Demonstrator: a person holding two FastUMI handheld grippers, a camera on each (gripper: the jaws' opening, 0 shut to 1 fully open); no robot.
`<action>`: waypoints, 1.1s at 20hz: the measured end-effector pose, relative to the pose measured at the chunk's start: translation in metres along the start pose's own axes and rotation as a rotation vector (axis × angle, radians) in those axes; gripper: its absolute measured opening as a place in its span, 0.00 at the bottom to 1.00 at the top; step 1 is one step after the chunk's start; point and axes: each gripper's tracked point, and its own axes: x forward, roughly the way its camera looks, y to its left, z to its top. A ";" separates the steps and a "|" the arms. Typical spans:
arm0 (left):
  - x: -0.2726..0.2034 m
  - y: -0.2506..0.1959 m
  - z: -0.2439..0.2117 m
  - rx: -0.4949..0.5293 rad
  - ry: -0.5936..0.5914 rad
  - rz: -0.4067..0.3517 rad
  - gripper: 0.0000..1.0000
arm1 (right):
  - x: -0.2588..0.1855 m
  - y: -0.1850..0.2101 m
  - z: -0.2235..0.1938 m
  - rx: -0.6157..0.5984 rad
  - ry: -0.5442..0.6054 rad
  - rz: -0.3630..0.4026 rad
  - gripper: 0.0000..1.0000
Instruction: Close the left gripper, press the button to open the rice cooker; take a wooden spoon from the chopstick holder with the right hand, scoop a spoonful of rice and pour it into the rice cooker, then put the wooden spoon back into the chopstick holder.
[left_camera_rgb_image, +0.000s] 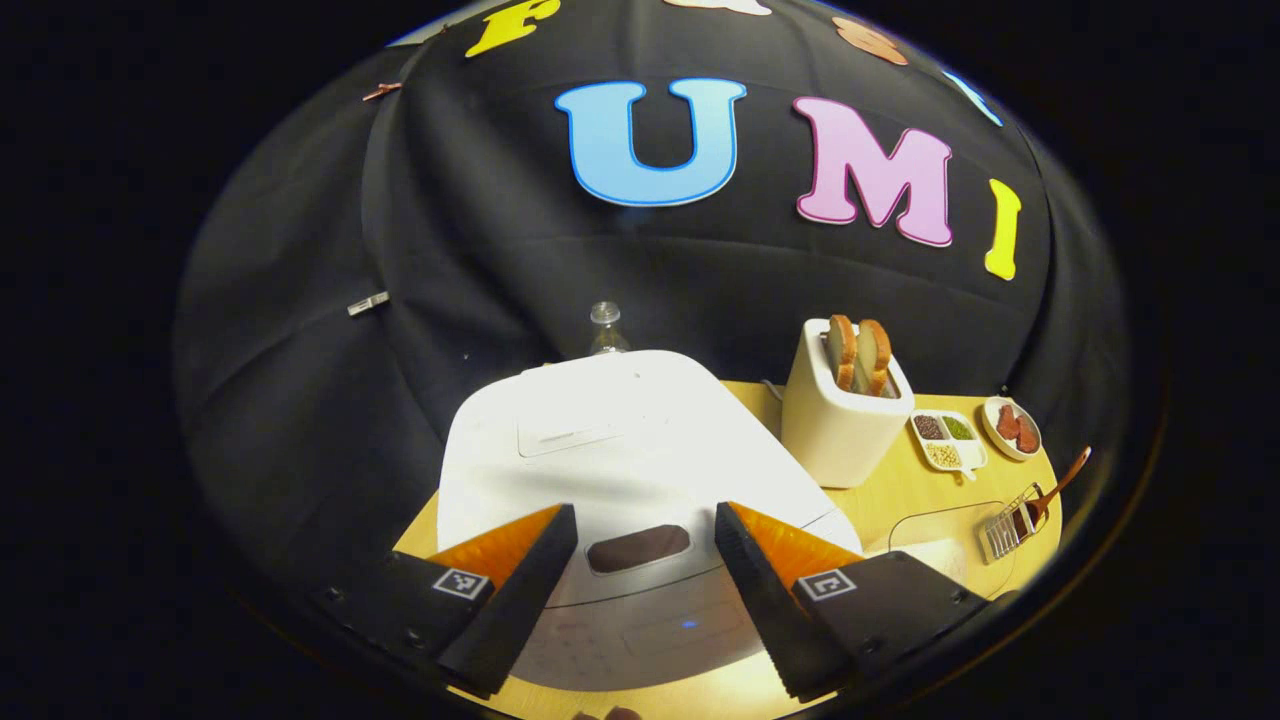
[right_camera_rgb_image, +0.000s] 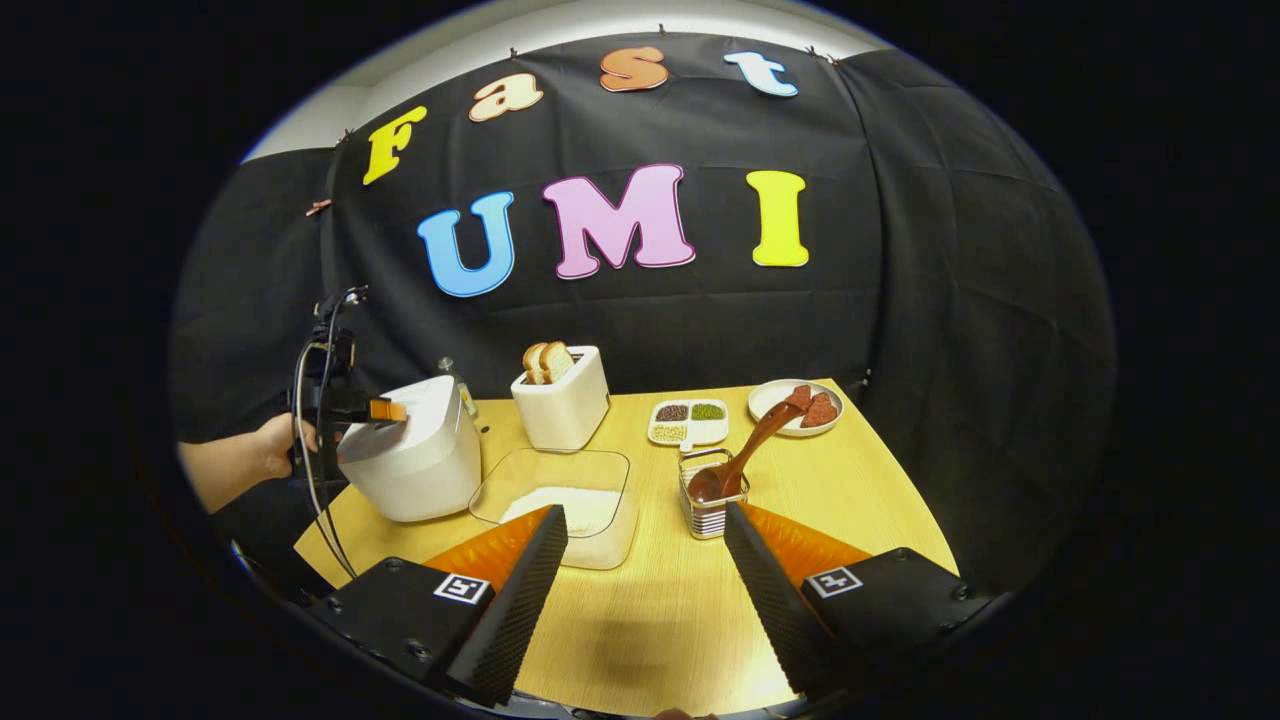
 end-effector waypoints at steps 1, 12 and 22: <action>-0.013 -0.005 0.005 0.011 -0.042 -0.011 0.96 | 0.002 -0.003 0.004 -0.003 -0.004 0.004 0.99; -0.229 -0.052 0.072 -0.008 -0.390 -0.025 0.94 | -0.005 -0.032 0.114 -0.004 -0.242 0.014 0.99; -0.313 -0.049 0.014 0.010 -0.383 -0.168 0.94 | -0.117 -0.018 0.089 0.122 -0.326 -0.201 0.98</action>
